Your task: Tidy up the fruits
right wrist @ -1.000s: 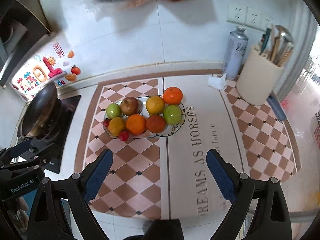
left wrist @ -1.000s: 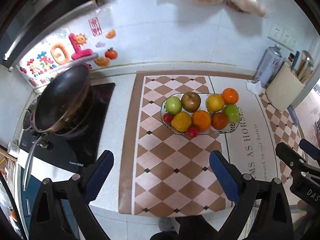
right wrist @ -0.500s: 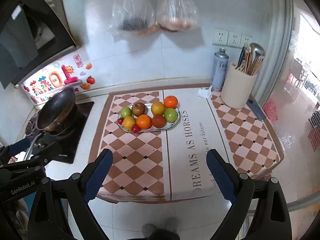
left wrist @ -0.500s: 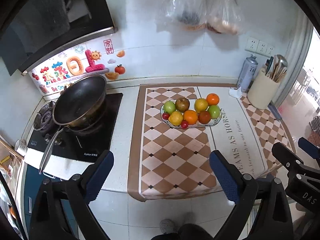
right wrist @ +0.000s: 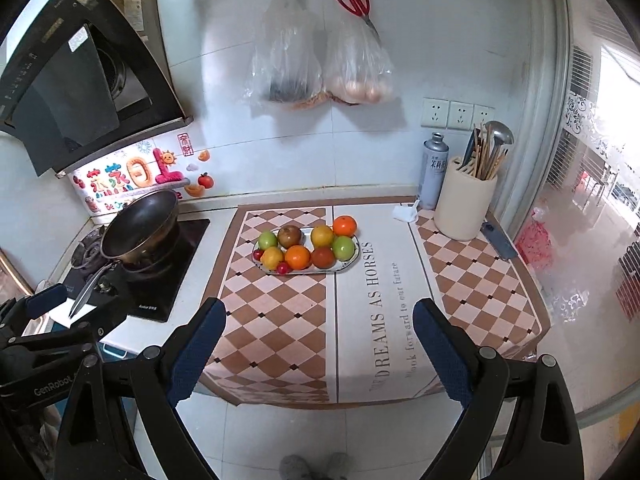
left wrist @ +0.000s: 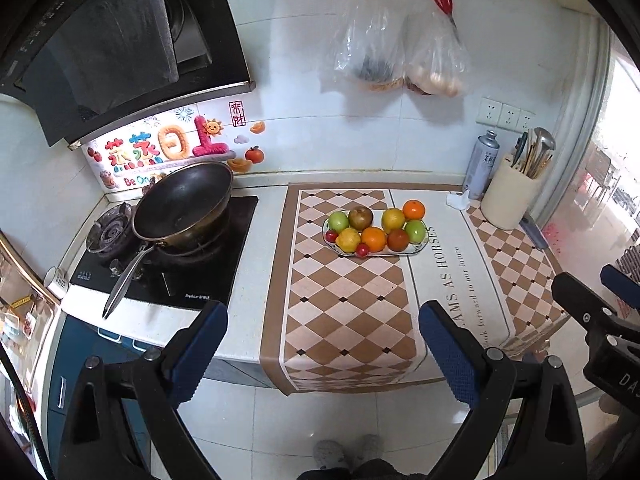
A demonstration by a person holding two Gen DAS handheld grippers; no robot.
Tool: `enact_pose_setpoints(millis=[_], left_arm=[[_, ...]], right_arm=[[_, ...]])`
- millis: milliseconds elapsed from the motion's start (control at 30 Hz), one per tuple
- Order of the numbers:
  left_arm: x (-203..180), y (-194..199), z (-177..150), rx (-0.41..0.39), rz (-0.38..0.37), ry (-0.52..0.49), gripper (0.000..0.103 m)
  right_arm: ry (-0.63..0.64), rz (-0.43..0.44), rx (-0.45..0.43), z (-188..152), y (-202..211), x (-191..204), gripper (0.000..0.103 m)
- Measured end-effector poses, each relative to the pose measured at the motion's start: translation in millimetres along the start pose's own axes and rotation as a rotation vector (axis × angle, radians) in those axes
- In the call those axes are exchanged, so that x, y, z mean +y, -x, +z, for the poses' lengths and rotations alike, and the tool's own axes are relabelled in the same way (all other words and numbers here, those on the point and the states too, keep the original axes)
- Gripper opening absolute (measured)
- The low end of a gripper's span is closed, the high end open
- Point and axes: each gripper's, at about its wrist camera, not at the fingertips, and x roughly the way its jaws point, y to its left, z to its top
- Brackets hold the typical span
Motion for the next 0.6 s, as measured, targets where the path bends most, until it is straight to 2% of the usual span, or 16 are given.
enact_pose_setpoints(millis=[267,600], left_arm=[[-9,23,-9,-0.023,-0.014,0.003,0.098],[-14,22,-9,-0.022,-0.016,0.009,0.098]], right_arm=[[-0.003,0.005,-0.017,-5,23,-9,0.097],[-0.009,0.028,0.003,-4,19,-16,0.097]])
